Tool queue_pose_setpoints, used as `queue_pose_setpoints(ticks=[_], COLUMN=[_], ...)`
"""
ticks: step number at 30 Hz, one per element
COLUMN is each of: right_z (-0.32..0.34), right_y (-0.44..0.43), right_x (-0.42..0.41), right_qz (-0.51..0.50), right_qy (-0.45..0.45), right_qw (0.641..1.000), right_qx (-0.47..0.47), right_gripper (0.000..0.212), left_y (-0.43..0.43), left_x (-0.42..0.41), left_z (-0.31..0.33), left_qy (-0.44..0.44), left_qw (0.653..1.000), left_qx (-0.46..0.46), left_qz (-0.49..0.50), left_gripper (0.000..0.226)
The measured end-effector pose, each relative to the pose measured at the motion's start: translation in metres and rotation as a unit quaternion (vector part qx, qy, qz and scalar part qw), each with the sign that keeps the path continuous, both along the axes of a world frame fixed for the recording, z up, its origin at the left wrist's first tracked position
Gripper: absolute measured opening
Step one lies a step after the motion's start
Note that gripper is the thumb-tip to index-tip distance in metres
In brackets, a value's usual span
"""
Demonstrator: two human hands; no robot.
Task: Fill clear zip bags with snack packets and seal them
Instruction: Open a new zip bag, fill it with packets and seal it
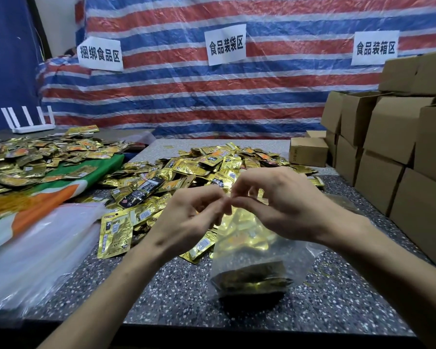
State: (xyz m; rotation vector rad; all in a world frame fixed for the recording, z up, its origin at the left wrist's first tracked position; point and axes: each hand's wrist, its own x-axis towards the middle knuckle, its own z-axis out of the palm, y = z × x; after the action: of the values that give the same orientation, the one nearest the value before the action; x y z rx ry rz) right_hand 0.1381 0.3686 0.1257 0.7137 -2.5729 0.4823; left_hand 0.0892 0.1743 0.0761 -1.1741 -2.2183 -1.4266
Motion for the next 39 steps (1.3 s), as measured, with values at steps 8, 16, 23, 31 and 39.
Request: queue_pose_setpoints(ticks=[8, 16, 23, 31, 39], right_z=[-0.005, -0.005, -0.009, -0.011, -0.010], right_y=[0.022, 0.045, 0.065, 0.089, 0.099], right_x=[0.000, 0.003, 0.009, 0.015, 0.023], right_qz=[-0.027, -0.043, -0.054, -0.084, -0.084], right_qy=[-0.017, -0.066, -0.076, -0.067, -0.071], right_qw=[0.999, 0.997, 0.995, 0.993, 0.993], right_qx=[-0.020, -0.025, -0.044, -0.049, -0.041], right_gripper=[0.009, 0.010, 0.015, 0.002, 0.004], left_y=[0.020, 0.020, 0.011, 0.008, 0.007], left_x=[-0.001, -0.008, -0.017, -0.021, -0.023], left_z=[-0.008, -0.011, -0.012, -0.015, -0.016], left_qy=[0.022, 0.048, 0.034, 0.023, 0.027], left_qw=[0.995, 0.985, 0.984, 0.984, 0.985], left_qx=[0.073, 0.112, 0.106, 0.117, 0.119], left_qz=[0.060, 0.125, 0.137, 0.134, 0.122], left_gripper=[0.020, 0.021, 0.019, 0.018, 0.019])
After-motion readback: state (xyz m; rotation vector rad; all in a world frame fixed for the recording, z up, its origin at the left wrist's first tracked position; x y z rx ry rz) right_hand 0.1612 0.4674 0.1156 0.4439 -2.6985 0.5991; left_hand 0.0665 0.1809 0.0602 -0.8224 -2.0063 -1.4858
